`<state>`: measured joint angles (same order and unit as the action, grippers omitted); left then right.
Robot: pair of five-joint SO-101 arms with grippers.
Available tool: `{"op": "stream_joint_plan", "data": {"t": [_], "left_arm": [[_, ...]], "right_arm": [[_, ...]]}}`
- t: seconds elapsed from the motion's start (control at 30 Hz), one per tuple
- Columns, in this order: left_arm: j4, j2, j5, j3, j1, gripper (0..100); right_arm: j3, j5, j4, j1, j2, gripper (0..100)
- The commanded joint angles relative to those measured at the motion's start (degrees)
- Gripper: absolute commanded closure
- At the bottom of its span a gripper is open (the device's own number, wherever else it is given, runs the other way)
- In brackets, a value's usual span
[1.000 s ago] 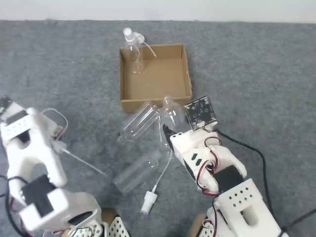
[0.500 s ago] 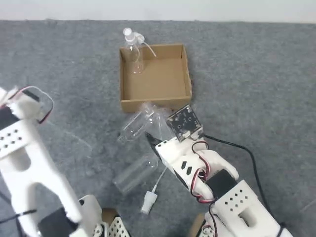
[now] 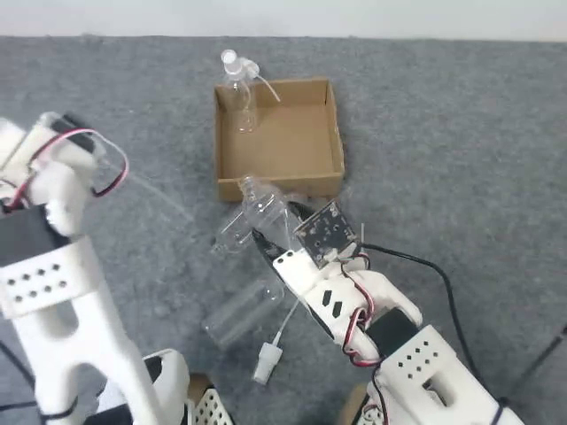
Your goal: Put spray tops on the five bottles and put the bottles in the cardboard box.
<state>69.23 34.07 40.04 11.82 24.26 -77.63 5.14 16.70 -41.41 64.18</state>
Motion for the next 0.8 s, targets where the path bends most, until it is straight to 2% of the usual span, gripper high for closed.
{"op": "stream_joint_plan", "data": {"t": [0.0,0.3,0.43,0.77], "left_arm": [[0.3,2.8,1.8,-6.0,-2.5,99],[-0.3,2.4,3.4,-11.4,-8.0,99],[-2.5,2.3,3.3,-11.3,-8.1,99],[-2.1,2.2,2.7,-11.2,-9.9,99]], "right_arm": [[-0.6,2.5,-4.9,-0.6,1.0,99.2],[-4.8,3.1,-12.0,-3.0,1.0,99.2],[-5.4,3.1,-13.2,-3.9,1.0,99.2],[-5.1,3.1,-14.3,-3.9,1.0,99.2]]}}
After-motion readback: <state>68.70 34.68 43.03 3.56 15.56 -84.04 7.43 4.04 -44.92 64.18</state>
